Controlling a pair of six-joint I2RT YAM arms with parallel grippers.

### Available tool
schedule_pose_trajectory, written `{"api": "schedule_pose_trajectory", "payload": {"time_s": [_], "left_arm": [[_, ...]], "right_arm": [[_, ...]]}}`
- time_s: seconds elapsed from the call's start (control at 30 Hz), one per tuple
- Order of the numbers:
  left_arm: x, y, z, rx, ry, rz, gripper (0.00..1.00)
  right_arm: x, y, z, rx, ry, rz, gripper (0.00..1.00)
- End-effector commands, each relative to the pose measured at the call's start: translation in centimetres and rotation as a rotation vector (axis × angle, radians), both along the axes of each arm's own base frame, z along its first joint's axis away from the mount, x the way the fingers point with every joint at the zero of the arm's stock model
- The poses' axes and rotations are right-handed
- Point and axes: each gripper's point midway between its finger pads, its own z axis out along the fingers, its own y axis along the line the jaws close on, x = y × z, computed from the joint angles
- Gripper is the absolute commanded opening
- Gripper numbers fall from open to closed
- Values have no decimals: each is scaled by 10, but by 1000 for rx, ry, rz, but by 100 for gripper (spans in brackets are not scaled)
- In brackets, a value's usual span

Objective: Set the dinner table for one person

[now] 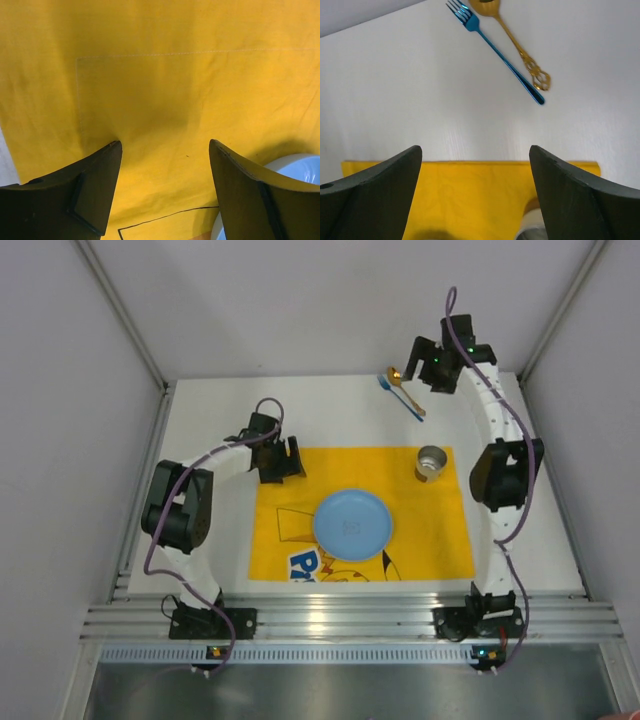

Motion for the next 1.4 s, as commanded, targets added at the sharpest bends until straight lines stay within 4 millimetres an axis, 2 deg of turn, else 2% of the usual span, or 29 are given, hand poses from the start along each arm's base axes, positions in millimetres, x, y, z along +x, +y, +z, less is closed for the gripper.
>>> {"api": "schedule_pose_trajectory", "payload": {"time_s": [0.0,0.03,0.07,0.13,0.17,0.23,0.27,0.43,0.7,0.8,0.83,0.9,0.93,1.07,1.17,1.23,1.33,1.37], "left_arm": [[-65,37,-53,150,262,22,77],[-63,38,-49,160,250,13,77],[-62,38,-46,164,248,10,77],[-55,37,-34,165,239,8,78],[-52,36,-30,160,235,8,78],[-46,31,-19,141,221,11,78],[-45,31,-15,137,216,13,78],[-43,34,4,151,191,16,78],[-46,42,10,180,184,43,78],[-48,42,9,172,194,54,78],[-49,42,9,170,197,56,78],[-52,42,8,168,206,64,78],[-53,42,8,168,206,67,78],[-58,45,7,171,212,84,78],[-64,48,5,176,218,95,78],[-67,49,6,175,219,103,78],[-68,50,6,171,217,113,77],[-69,50,6,171,217,117,77]], "right_arm": [[52,37,-26,155,-42,148,88],[60,40,-31,171,-49,153,89],[69,42,-47,181,-41,151,88],[84,45,-54,204,-76,138,89],[93,46,-64,211,-90,133,89],[100,47,-74,237,-89,115,89],[105,49,-86,246,-82,112,88],[119,40,-104,213,-92,47,87],[122,31,-118,157,-91,35,85],[127,26,-129,143,-86,12,85],[128,25,-138,136,-75,4,85],[129,25,-143,139,-67,4,85],[127,26,-157,133,-42,6,84],[114,18,-183,68,37,11,82],[108,10,-195,41,76,-7,79],[107,10,-196,26,79,-12,73],[96,11,-204,-11,129,-11,64],[85,11,-211,-22,174,-8,63]]}}
